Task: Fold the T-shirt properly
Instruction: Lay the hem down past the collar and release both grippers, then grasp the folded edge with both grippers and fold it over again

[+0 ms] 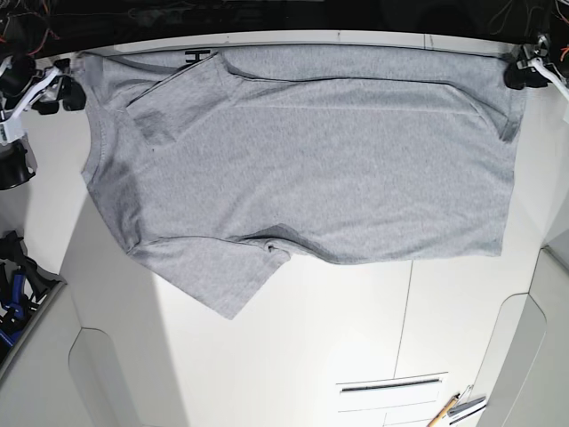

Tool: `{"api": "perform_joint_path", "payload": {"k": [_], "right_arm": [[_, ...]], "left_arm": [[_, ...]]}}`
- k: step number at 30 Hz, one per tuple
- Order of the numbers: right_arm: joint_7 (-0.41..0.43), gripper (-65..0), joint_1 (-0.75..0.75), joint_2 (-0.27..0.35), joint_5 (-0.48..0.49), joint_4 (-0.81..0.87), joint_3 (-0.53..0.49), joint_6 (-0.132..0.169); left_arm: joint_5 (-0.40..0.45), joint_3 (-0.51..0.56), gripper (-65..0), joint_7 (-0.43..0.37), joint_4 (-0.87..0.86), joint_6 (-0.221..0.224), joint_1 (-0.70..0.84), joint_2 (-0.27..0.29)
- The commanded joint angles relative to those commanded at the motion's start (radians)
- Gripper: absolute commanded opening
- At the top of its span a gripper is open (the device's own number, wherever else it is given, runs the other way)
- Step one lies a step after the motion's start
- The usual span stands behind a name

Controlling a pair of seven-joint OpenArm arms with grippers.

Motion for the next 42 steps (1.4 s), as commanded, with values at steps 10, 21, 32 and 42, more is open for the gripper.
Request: {"api": "perform_joint_path", "payload": {"k": [10, 21, 32, 42], "right_arm": [[0.134, -27.7, 0.375, 0.003, -0.148, -0.115, -0.051, -0.023], [0.382, -27.7, 0.757, 0.002, -0.274, -0.719, -0.339, -0.022], [0.436, -27.7, 0.805, -0.048, -0.334, -0.885, -0.416, -0.021], [0.43, -27.7, 0.805, -0.064, -0.334, -0.885, -0.416, -0.021]], "left_arm": [[-0.016, -0.137, -28.8, -0.097, 0.0, 0.0, -0.086, -0.007], [0.113, 0.005, -21.3, -0.189, -0.101, 0.0, -0.354, -0.013], [0.39, 0.272, -21.3, -0.388, -0.583, 0.0, -0.806, -0.013], [0.484, 0.467, -21.4, -0.527, -0.904, 0.0, -1.026, 0.005]]}}
